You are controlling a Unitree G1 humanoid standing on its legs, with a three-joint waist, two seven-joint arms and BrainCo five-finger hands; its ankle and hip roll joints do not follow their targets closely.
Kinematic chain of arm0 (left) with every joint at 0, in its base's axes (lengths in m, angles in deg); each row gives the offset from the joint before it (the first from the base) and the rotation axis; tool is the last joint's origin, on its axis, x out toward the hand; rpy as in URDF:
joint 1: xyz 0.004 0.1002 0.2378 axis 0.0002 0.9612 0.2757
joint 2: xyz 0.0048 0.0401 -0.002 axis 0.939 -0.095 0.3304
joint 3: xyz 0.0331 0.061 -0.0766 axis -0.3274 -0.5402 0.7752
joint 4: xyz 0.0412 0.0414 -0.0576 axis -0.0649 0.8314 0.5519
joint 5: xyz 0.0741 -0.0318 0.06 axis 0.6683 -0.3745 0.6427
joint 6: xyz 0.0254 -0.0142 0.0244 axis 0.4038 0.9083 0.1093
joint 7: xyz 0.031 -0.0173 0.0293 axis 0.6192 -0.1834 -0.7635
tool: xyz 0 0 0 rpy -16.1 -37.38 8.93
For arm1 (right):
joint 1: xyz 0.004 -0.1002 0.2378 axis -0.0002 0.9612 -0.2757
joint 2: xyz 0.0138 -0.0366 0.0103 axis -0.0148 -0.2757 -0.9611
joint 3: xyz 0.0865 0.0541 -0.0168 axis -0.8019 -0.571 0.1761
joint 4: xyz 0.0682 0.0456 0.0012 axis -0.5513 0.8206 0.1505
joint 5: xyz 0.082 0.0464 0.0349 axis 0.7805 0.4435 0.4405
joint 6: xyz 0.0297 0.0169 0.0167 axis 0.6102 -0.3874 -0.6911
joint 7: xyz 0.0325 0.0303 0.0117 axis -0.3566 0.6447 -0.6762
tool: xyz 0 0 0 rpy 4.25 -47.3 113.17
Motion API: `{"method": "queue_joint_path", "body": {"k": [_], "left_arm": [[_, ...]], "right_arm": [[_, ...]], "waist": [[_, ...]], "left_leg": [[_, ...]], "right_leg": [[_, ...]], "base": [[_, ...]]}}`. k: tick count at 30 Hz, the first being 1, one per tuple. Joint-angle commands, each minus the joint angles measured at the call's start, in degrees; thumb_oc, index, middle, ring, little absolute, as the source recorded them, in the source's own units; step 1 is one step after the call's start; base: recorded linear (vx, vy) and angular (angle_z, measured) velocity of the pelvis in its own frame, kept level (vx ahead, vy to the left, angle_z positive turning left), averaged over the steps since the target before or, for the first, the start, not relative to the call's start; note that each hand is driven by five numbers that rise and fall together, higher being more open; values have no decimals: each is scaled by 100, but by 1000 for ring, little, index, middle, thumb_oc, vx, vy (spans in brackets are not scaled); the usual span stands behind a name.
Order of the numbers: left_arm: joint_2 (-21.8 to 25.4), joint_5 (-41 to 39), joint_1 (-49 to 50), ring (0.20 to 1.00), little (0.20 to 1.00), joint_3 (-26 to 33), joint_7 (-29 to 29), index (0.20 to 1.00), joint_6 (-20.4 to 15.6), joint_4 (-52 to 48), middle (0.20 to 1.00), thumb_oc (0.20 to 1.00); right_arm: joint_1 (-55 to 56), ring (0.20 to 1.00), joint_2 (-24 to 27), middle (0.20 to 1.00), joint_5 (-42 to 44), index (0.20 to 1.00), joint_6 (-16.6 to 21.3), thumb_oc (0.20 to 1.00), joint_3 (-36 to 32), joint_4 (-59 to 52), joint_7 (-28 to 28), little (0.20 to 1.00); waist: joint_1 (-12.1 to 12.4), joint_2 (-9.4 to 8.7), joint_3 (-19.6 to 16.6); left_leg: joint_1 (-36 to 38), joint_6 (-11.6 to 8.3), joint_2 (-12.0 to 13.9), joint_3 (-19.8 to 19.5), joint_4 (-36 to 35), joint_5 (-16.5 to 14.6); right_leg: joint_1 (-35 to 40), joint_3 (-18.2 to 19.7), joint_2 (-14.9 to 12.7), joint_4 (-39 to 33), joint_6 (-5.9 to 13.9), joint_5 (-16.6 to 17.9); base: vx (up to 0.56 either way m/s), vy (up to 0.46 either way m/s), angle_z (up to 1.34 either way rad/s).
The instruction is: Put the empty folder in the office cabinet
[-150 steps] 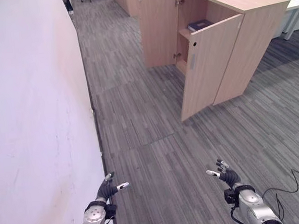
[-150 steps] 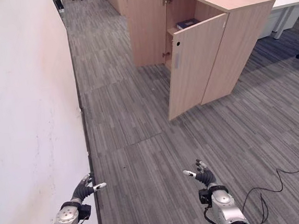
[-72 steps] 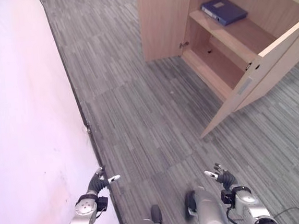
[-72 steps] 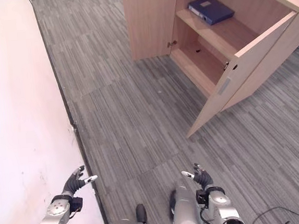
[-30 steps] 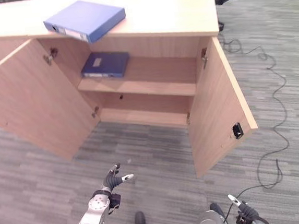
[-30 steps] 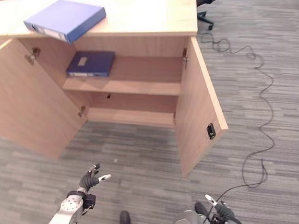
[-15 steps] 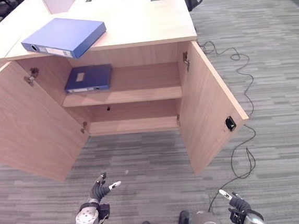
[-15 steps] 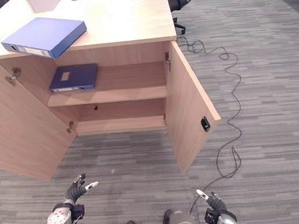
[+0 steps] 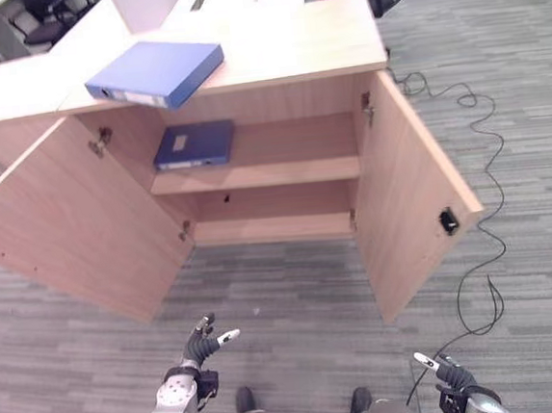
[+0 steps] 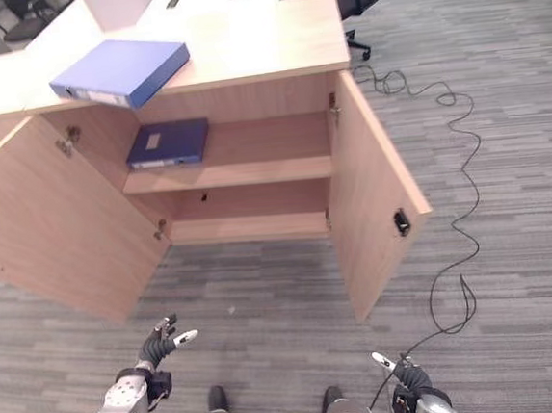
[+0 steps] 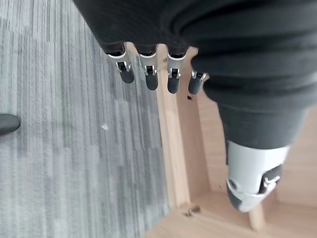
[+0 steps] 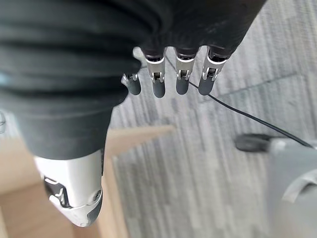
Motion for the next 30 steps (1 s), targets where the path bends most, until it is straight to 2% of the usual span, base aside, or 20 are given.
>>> {"method": "queue_joint_path", "body": {"k": [1, 3, 6, 8, 9, 10, 11, 12, 13, 14, 15, 16, 18, 19, 20, 22, 23, 25, 27, 30], "left_arm": [[265, 40, 285, 1000, 1000, 54, -48, 1000, -219, -623, 1000, 1000], [277, -10, 284, 1000, 1000, 46, -70, 1000, -257, -613, 1000, 1000], [302, -69, 277, 1000, 1000, 12, -71, 1000, -266, -671, 1000, 1000], [322, -87, 259, 1000, 1000, -44, -42, 1000, -279, -643, 1000, 1000], [395, -60, 202, 1000, 1000, -82, -13, 1000, -269, -644, 1000, 1000], [445, -38, 161, 1000, 1000, -100, -2, 1000, -275, -644, 1000, 1000], [530, 37, 49, 1000, 1000, -155, 24, 1000, -269, -673, 1000, 1000], [559, 60, 0, 1000, 1000, -170, 27, 1000, -273, -675, 1000, 1000], [621, 84, -22, 1000, 1000, -159, 27, 1000, -264, -697, 1000, 1000], [623, 83, -22, 1000, 1000, -159, 27, 1000, -264, -698, 1000, 1000], [721, 109, 9, 1000, 1000, -131, 47, 1000, -243, -780, 1000, 1000], [757, 101, 38, 1000, 1000, -129, 76, 1000, -217, -855, 1000, 1000], [728, 69, 72, 1000, 1000, -103, 108, 1000, -158, -876, 1000, 1000], [726, 69, 73, 1000, 1000, -99, 109, 1000, -156, -879, 1000, 1000], [707, 59, 97, 1000, 1000, -76, 92, 1000, -158, -893, 1000, 1000], [677, 49, 124, 1000, 1000, -37, 101, 1000, -152, -934, 1000, 1000], [702, 236, 96, 1000, 1000, -29, 39, 1000, -15, -800, 1000, 1000], [625, 188, 111, 1000, 1000, -32, 106, 1000, -117, -924, 1000, 1000], [436, 12, 162, 1000, 1000, 2, 74, 1000, -203, -843, 1000, 1000], [338, -89, 351, 1000, 1000, 24, 121, 1000, -170, -823, 1000, 1000]], "right_arm": [[-113, 1000, 113, 1000, -240, 1000, 53, 1000, 10, -186, -104, 1000], [-154, 1000, 147, 1000, -320, 1000, 55, 1000, 65, -190, -112, 1000], [-187, 1000, 130, 1000, -388, 1000, 37, 1000, 67, -153, -130, 1000], [-195, 1000, 102, 1000, -425, 1000, -10, 1000, -15, -158, -157, 1000], [-175, 1000, 3, 1000, -415, 1000, -24, 1000, -82, -105, -177, 1000], [-191, 1000, -39, 1000, -423, 1000, -30, 1000, -95, -71, -189, 1000], [-264, 1000, -132, 1000, -457, 1000, -37, 1000, -96, -92, -178, 1000], [-318, 1000, -189, 1000, -432, 1000, -29, 1000, -82, -61, -147, 1000], [-380, 1000, -254, 1000, -402, 1000, -23, 1000, -81, -36, -136, 1000], [-381, 1000, -256, 1000, -402, 1000, -23, 1000, -81, -36, -136, 1000], [-515, 1000, -323, 1000, -398, 1000, -22, 1000, -13, -17, -116, 1000], [-537, 1000, -363, 1000, -347, 1000, -4, 1000, 32, -36, -120, 1000], [-533, 1000, -426, 1000, -306, 1000, 24, 1000, 114, -131, -130, 1000], [-534, 1000, -424, 1000, -306, 1000, 22, 1000, 116, -134, -129, 1000], [-503, 1000, -415, 1000, -307, 1000, 31, 1000, 165, -207, -152, 1000], [-499, 1000, -389, 1000, -277, 1000, 58, 1000, 222, -294, -158, 1000], [-493, 1000, -375, 1000, -191, 1000, 65, 1000, 255, -264, -172, 1000], [-495, 1000, -331, 1000, -283, 1000, 75, 1000, 307, -222, -138, 1000], [-460, 1000, -272, 1000, -249, 1000, 79, 1000, 295, -135, -132, 1000], [-429, 1000, -261, 1000, -170, 1000, 57, 1000, 226, -87, -116, 1000]], "waist": [[118, -102, -19], [155, -83, -39], [186, -95, -82], [172, -152, -140], [173, -262, -200], [200, -300, -209], [241, -371, -211], [250, -433, -206], [249, -439, -198], [258, -446, -196], [327, -386, -120], [326, -318, -73], [253, -201, -10], [259, -194, -21], [206, -150, 22], [144, -57, 61], [159, -127, 85], [271, -254, 57], [218, -300, -20], [239, -313, -184]], "left_leg": [[321, -128, 299, -90, -245, 1012], [403, -251, 405, -365, -161, 1095], [329, -299, 297, -741, 64, 877], [180, -309, 126, -677, 313, 452], [177, -309, -80, -555, 338, 146], [168, -309, -149, -508, 334, 27], [143, -209, -415, -354, 313, -211], [172, -97, -617, -242, 259, -274], [270, 1, -778, -131, 142, -333], [279, 2, -783, -119, 136, -331], [418, 226, -1031, 66, 64, -449], [522, 330, -1123, 133, -4, -483], [702, 578, -1365, 95, -139, -533], [685, 575, -1354, 100, -138, -521], [827, 675, -1471, 80, -216, -548], [975, 736, -1584, 74, -278, -575], [1064, 731, -1762, 54, -262, -664], [995, 741, -1909, 2, -185, -733], [1117, 719, -2003, -26, -153, -794], [1318, 701, -1973, 19, -245, -775]], "right_leg": [[479, 1150, -874, 309, 938, -429], [411, 1250, -1057, 417, 1056, -394], [538, 1263, -1234, 333, 1184, -330], [741, 1176, -1521, 103, 1346, -101], [774, 1195, -1780, -78, 1476, 344], [761, 1174, -1886, -162, 1476, 638], [671, 1058, -2168, -276, 1476, 1406], [560, 1058, -2312, -267, 1476, 1776], [457, 1048, -2407, -197, 1476, 1978], [449, 1061, -2412, -194, 1476, 1978], [237, 784, -2581, 273, 1430, 2164], [145, 710, -2500, 631, 1363, 2018], [-137, 947, -1842, 1273, 1204, 1457], [-162, 952, -1830, 1277, 1191, 1463], [-301, 973, -1394, 1439, 1100, 1106], [-482, 783, -805, 1414, 970, 628], [-242, 525, -346, 700, 826, 114], [-12, 337, -383, 190, 735, 210], [228, 793, -222, -330, 772, 319], [587, 811, -248, -804, 783, 486]], "base": [[134, 561, 17], [138, 458, -3], [137, 318, -4], [185, 434, 65], [197, 493, 82], [195, 619, 51], [113, 519, 19], [103, 565, 11], [57, 318, 8], [74, 526, -5], [66, 557, -13], [95, 771, -23], [94, 512, -19], [112, 399, 19], [94, 265, 45], [157, 298, 8], [126, 178, 11], [62, 51, 51], [162, -21, 59], [172, -67, -9]]}}
